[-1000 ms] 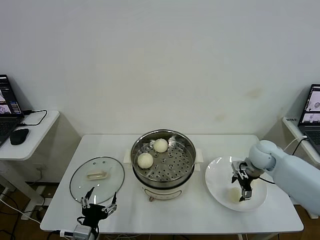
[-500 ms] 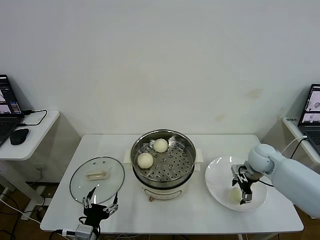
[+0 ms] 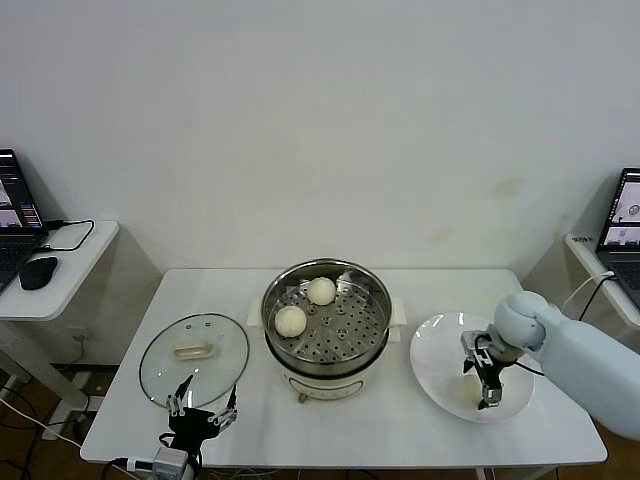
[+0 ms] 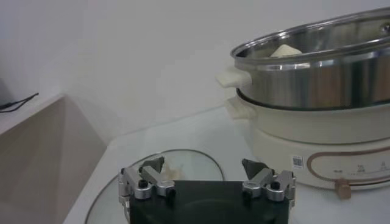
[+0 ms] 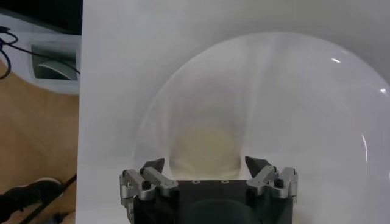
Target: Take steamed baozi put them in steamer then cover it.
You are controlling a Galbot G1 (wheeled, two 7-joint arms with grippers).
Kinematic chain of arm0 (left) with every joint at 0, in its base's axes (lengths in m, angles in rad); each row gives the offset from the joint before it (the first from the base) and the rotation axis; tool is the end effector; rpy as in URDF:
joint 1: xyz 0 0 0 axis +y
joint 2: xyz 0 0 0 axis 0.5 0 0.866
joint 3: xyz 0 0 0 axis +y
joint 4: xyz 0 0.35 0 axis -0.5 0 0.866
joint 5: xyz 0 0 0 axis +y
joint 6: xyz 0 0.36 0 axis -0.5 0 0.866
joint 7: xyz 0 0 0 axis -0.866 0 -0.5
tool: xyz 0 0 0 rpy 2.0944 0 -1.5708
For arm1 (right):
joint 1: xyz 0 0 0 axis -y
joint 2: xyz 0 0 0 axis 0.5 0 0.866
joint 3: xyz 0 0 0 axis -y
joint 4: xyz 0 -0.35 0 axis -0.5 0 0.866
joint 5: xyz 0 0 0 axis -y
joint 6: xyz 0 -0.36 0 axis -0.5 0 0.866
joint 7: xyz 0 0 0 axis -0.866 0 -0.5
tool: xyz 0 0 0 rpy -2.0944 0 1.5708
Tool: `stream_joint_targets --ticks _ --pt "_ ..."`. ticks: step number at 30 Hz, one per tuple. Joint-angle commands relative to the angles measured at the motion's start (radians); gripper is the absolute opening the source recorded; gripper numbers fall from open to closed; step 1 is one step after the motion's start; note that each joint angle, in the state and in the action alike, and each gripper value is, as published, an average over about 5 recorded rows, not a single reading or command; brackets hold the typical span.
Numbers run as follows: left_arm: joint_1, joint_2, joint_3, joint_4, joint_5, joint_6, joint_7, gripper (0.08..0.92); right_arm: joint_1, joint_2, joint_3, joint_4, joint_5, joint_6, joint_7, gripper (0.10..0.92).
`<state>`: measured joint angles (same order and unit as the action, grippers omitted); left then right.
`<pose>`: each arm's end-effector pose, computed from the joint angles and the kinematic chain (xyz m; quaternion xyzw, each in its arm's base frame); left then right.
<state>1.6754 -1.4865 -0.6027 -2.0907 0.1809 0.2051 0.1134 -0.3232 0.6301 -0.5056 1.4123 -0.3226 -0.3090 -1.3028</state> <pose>0.1530 0.0390 -0.3193 -0.0349 -0.9767 -0.1363 0.1619 0.4591 -0.1492 -0.2426 0.5238 -0.4898 0.5085 0.4766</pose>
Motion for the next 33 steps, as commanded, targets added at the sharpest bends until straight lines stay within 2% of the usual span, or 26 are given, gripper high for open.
stream_joint_targets --ticks 1,6,11,18,26,33 --pt "-0.001 -0.002 0.002 0.002 0.001 0.000 0.000 0.823 -0.001 -0.002 0.001 0.001 0.000 -0.003 0.006 0.698" --pt "-0.004 -0.003 0.005 0.005 0.002 -0.001 0.000 0.823 0.001 -0.014 0.003 0.006 0.002 -0.004 0.003 0.624" --pt "-0.006 -0.003 0.011 0.006 0.003 0.000 0.000 0.823 0.060 -0.036 -0.007 0.018 0.030 -0.008 -0.003 0.608" --pt "-0.016 -0.008 0.018 0.004 0.002 -0.001 -0.002 0.823 0.372 -0.043 -0.170 0.025 0.159 -0.024 -0.023 0.602" --pt "-0.024 0.000 0.009 -0.003 0.001 -0.002 -0.011 0.823 0.767 0.138 -0.350 -0.034 0.380 -0.039 -0.061 0.602" --pt "-0.025 0.001 0.000 -0.017 0.002 -0.004 -0.022 0.823 0.882 0.307 -0.397 -0.110 0.513 0.008 -0.081 0.602"
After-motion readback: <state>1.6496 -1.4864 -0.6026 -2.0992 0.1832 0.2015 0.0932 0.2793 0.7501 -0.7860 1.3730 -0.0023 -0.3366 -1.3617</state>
